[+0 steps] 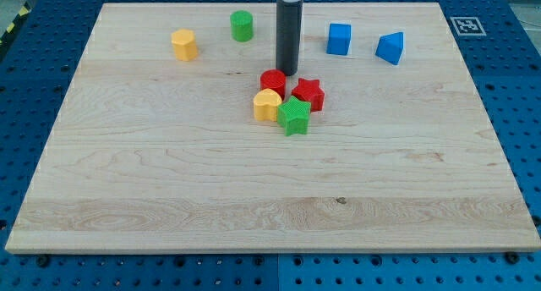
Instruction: Push the green circle diagonally above the red circle
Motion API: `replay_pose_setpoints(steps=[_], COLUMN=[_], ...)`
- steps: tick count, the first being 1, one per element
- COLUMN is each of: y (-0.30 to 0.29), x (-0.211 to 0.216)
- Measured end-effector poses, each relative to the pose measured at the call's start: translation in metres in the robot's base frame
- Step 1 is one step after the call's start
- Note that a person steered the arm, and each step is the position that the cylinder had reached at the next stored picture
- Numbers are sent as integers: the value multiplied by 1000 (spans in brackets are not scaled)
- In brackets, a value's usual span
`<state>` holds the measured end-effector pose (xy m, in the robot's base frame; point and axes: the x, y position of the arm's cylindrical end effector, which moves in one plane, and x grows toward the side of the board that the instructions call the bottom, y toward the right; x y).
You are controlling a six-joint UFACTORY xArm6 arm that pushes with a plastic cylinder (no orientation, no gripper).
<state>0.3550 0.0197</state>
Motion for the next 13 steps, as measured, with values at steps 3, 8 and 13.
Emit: replay_pose_setpoints(steps=[3,8,13], y=[-21,-87,-105], x=[-31,-52,-120])
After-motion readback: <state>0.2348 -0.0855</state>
